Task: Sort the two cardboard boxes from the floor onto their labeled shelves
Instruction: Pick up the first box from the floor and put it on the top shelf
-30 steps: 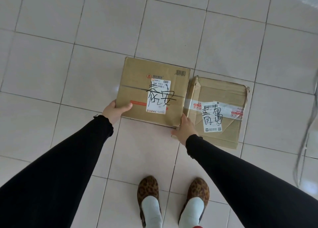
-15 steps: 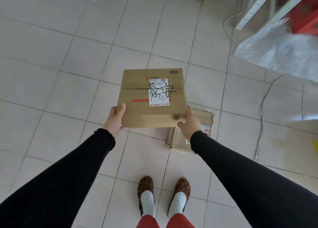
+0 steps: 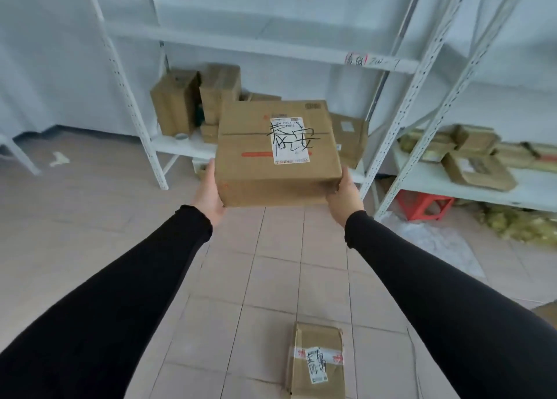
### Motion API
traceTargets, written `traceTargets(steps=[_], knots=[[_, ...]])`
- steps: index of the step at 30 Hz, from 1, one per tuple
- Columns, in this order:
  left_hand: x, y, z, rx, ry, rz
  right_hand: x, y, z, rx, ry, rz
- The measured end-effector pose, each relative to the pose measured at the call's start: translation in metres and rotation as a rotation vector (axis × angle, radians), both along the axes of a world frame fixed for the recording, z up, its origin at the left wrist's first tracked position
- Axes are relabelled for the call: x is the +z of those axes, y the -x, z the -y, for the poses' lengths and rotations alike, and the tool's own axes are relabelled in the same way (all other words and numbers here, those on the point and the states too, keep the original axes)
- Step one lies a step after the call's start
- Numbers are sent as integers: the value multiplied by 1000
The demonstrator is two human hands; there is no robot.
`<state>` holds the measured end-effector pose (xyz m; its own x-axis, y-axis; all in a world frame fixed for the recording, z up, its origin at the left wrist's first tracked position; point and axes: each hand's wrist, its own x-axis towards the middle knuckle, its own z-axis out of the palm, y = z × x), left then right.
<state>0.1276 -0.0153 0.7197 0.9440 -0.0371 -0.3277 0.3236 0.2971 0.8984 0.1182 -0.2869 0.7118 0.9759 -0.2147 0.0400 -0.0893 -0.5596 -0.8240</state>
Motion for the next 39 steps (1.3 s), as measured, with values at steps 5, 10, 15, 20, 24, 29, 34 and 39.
traceTargets(steps=[5,10,15,20,24,29,34,39], knots=[[111,-25,-7,-110,98,127,110,-24,6,-53,37,186],[171,-74,7,-127,189,150,169,-64,27,-37,72,314],[195,-126,24,-41,171,144,189,-117,42,-17,100,375],[203,-185,24,8,144,133,193,-173,40,-45,151,332],[215,-226,19,2,144,124,199,-219,37,-36,219,311],[249,-285,14,-28,131,196,220,-279,40,-55,328,346],[292,-349,23,-91,137,255,254,-325,51,-130,460,395],[339,-400,58,-173,161,296,293,-354,89,-250,586,400]])
